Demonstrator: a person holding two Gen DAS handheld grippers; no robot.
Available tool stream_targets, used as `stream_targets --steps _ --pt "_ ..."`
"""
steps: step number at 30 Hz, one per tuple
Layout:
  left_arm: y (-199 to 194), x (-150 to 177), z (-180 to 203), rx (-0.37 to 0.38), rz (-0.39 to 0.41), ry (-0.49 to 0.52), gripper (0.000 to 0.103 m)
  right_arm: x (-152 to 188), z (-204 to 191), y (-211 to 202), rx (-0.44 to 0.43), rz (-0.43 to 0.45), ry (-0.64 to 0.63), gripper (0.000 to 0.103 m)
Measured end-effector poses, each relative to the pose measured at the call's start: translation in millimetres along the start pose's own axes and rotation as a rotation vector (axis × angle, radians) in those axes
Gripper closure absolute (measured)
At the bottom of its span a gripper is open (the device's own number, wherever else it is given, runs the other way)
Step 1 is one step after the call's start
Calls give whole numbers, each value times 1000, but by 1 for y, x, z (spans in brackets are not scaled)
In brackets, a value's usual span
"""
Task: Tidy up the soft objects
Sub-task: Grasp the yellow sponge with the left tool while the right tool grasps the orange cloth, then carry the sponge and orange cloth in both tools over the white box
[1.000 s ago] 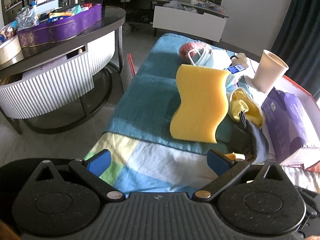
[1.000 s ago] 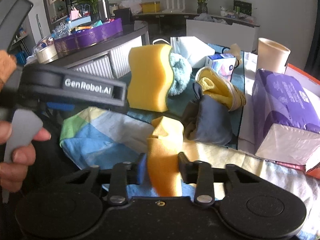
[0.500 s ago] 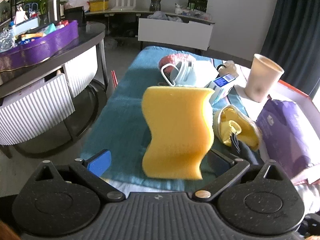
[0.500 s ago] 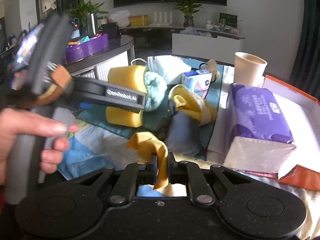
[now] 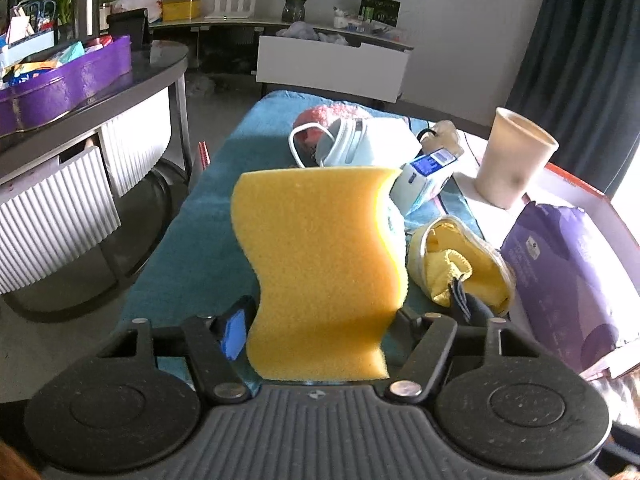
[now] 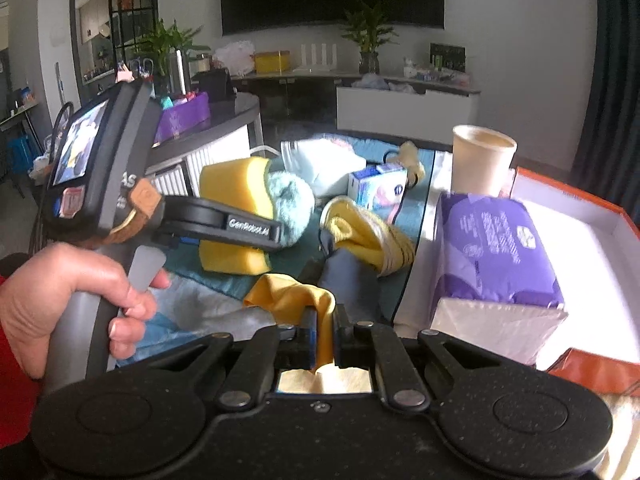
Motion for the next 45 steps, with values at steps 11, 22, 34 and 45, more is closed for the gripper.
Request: stream_targets --steps 11,22,34,45 --pt "-32 -2 -7 -7 -4 -14 33 -28 10 -17 9 91 5 94" --pt "-51 -10 5 28 -24 -26 33 -59 39 -30 74 166 36 94" --pt "-58 -30 42 94 -10 13 33 -81 72 -41 133 218 79 94" --pt "-57 -41 68 136 -19 42 33 -85 106 -43 181 238 126 94"
Point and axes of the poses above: each gripper's, at about its wrist camera, not at the fingertips, and y roughly the way its jaws point, z to its right, x to its underside, the point moved 7 cm from there along y, roughly the way its jaws point
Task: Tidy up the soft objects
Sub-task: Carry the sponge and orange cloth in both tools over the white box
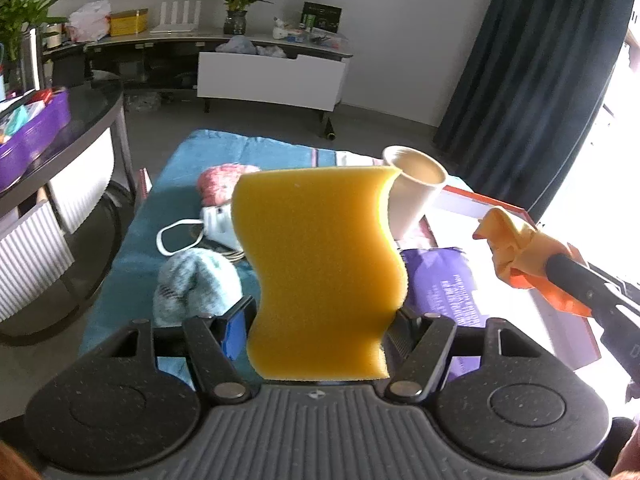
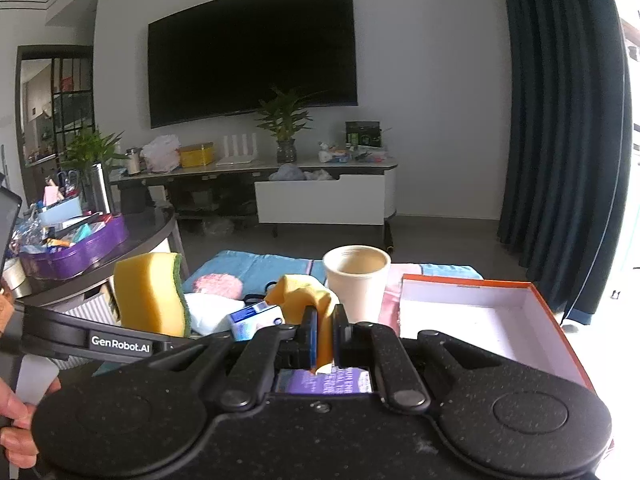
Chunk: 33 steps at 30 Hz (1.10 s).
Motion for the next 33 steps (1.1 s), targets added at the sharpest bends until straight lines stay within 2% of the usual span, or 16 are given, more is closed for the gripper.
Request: stream_targets --steps 33 --pt "41 -17 102 103 -57 167 33 -7 110 -4 174 56 123 94"
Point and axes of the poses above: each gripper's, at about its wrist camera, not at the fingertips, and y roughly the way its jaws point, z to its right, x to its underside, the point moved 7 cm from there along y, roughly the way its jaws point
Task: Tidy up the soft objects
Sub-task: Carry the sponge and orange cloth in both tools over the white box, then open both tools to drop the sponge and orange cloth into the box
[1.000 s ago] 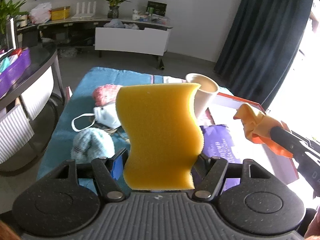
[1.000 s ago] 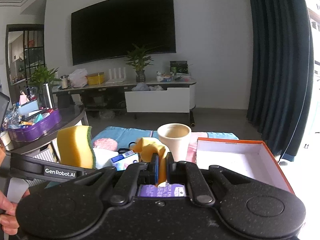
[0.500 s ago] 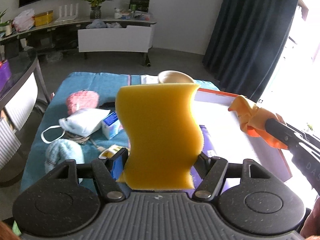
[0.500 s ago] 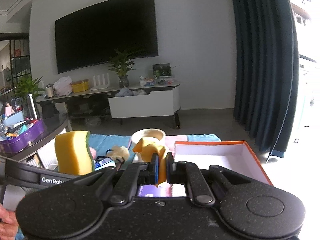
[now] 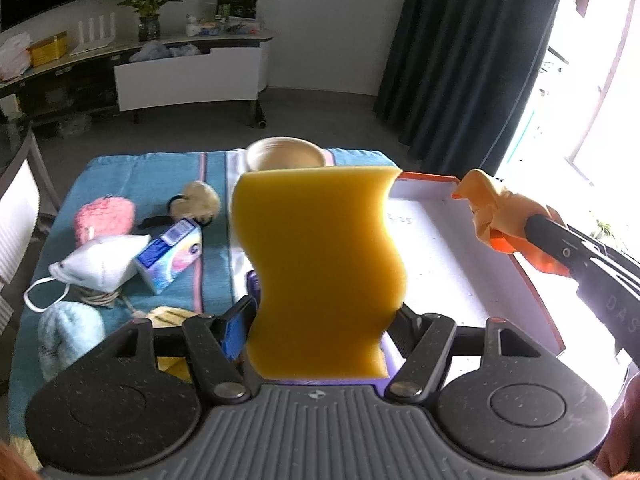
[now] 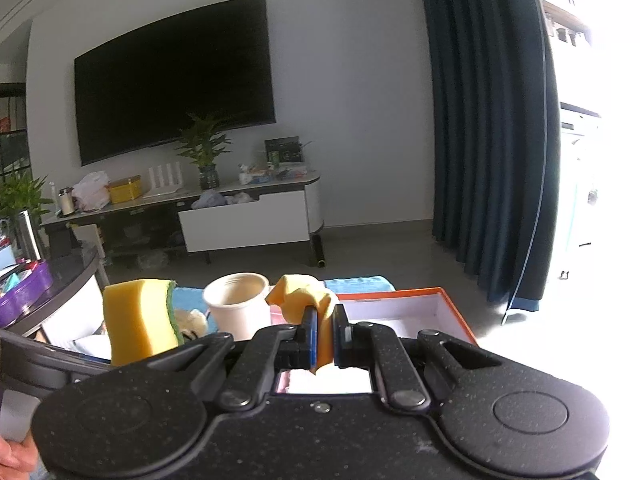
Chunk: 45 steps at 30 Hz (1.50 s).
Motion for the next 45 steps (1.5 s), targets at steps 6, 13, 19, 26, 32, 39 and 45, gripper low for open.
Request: stream_targets --steps 6,13,19,26,32,39,45 --pt "12 -4 19 20 -8 32 33 2 20 2 32 -5 18 94" --pt "29 -5 40 43 -40 48 33 5 42 11 60 -23 39 94" --pt "44 -9 53 54 -72 64 33 6 58 28 74 -46 63 94" --pt "66 -14 69 56 -106 83 33 7 74 51 76 -79 90 94" --pt "83 -19 78 51 -134 81 33 7 87 77 88 -111 98 94" --pt "108 -26 90 39 -167 90 33 5 101 104 96 -141 99 94" --pt "131 -35 94 18 -189 93 32 5 107 124 98 -160 100 92"
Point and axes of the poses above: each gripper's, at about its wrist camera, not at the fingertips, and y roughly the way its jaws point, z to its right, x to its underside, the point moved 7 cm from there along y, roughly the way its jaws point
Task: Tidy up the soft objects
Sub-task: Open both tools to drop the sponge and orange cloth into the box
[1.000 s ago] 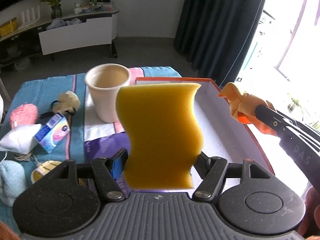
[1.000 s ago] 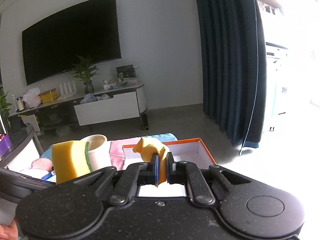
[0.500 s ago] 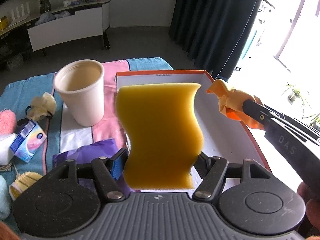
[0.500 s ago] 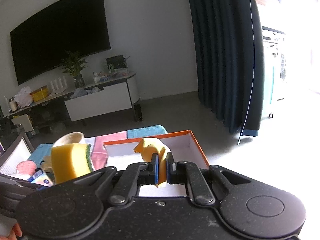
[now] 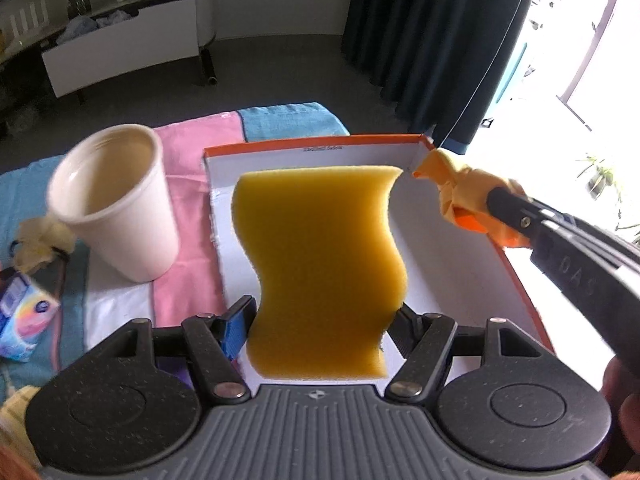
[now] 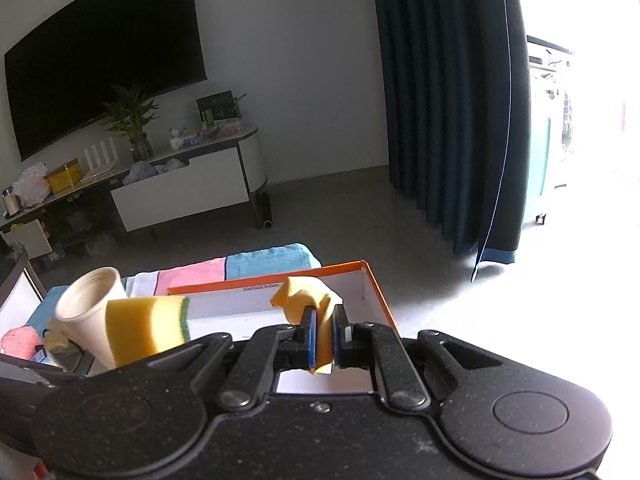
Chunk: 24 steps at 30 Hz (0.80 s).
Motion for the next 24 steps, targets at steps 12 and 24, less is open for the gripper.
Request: stream_targets --steps 12,24 --pt "-8 -3 3 63 -7 -26 9 -6 3 -25 -11 36 26 70" --pt "-81 10 -16 -50 67 -48 1 -5 -18 -91 -32 74 10 38"
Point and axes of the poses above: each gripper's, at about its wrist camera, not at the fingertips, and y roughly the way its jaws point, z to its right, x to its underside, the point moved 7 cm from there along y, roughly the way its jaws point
